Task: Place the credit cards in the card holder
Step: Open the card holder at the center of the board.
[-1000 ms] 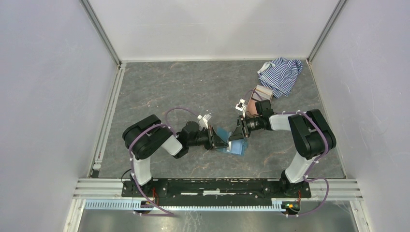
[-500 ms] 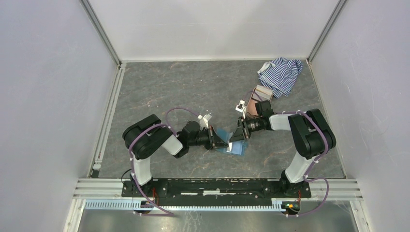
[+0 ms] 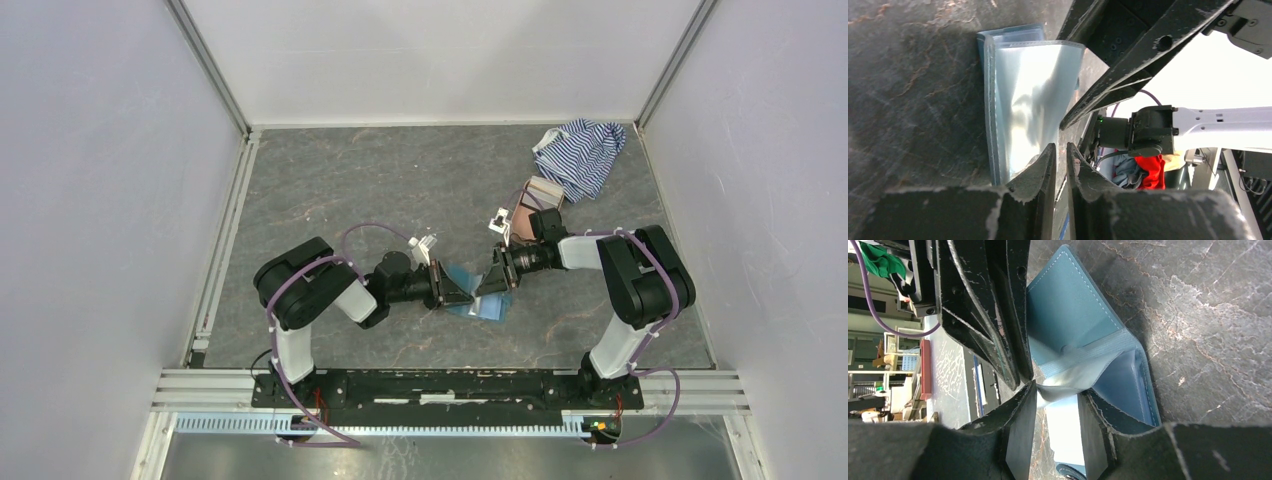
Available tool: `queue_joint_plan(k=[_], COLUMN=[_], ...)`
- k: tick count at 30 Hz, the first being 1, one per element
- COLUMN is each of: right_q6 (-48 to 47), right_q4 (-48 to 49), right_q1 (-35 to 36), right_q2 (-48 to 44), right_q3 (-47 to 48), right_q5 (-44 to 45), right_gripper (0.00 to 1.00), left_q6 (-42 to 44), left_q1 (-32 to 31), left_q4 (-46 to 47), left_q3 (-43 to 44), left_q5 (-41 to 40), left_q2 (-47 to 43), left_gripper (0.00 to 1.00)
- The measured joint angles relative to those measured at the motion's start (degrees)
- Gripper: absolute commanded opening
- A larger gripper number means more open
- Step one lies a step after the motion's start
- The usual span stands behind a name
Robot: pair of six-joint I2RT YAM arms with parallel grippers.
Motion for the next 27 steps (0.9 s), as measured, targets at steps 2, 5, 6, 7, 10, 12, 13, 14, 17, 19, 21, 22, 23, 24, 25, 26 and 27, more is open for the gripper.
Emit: queue_joint_plan(k=[2,5,6,7,10,12,13,14,17,19,21,22,23,24,25,26,27], right_q6=[-0.02,-0.02,-0.02,-0.04,-0.09,-0.17,-0.22,-0.24,-0.24,-0.24,-0.24,-0.24,-0.22,-0.22,-0.22,-0.24,-0.22], right_q4=[0.0,0.0,0.02,0.04,0.04,0.04,0.04,0.09,0.15,0.22,0.24,0.24,0.24,0.24,0.24,0.26,0.24], right_q1=[0.0,0.0,0.0,0.0,0.0,0.0,0.0,0.0,-0.04,-0.11,-0.11,-0.11,-0.11,-0.11,-0.11,-0.11,-0.11], right_q2=[0.0,0.0,0.0,0.0,0.0,0.0,0.0,0.0,0.0,0.0,0.0,0.0,0.0,-0.02,0.0,-0.02,0.0], right_q3=[0.0,0.0,0.0,0.0,0.0,0.0,0.0,0.0,0.0,0.0,0.0,0.0,0.0,0.0,0.0,0.0,0.0], right_q5=[-0.37,-1.42,-1.73,-1.97,-2.82,-3.26,-3.43,-3.72,-4.52,-5.05,-5.44,-5.55,-5.6,-5.66,-5.77,-5.9,-6.16], right_gripper=[0.42,0.43,0.44,0.46,0.48,0.49,0.49,0.49,0.49,0.48,0.47,0.46,0.44,0.44,0.44,0.43,0.43], left_q6=[-0.42,-1.01,-1.07,-1.14,-1.33,-1.51,-1.79,-1.9,-2.25,-2.32,-2.34,-2.34,-2.36,-2.36,-2.38,-2.4,-2.4], left_q1=[-0.02,-0.02,-0.02,-0.02,0.0,0.0,0.0,0.0,0.0,0.0,0.0,0.0,0.0,0.0,0.0,0.0,0.0], left_q4=[1.36,2.86,3.17,3.78,5.05,5.31,5.4,5.46,5.49,5.51,5.55,5.66,6.03,6.19,6.62,6.95,7.19], left_q3=[0.0,0.0,0.0,0.0,-0.02,-0.04,-0.07,-0.07,-0.07,-0.07,-0.09,-0.11,-0.26,-0.33,-0.44,-0.55,-0.66], left_q5=[0.24,1.01,1.07,1.16,1.27,1.29,1.33,1.42,1.42,1.44,1.44,1.42,1.44,1.44,1.44,1.44,1.44], left_q2=[0.04,0.07,0.15,0.42,1.62,2.01,2.08,2.12,2.14,2.14,2.14,2.14,2.14,2.14,2.19,2.19,2.19], left_gripper=[0.21,0.21,0.21,0.21,0.21,0.2,0.2,0.19,0.19,0.2,0.2,0.2,0.2,0.2,0.2,0.2,0.2])
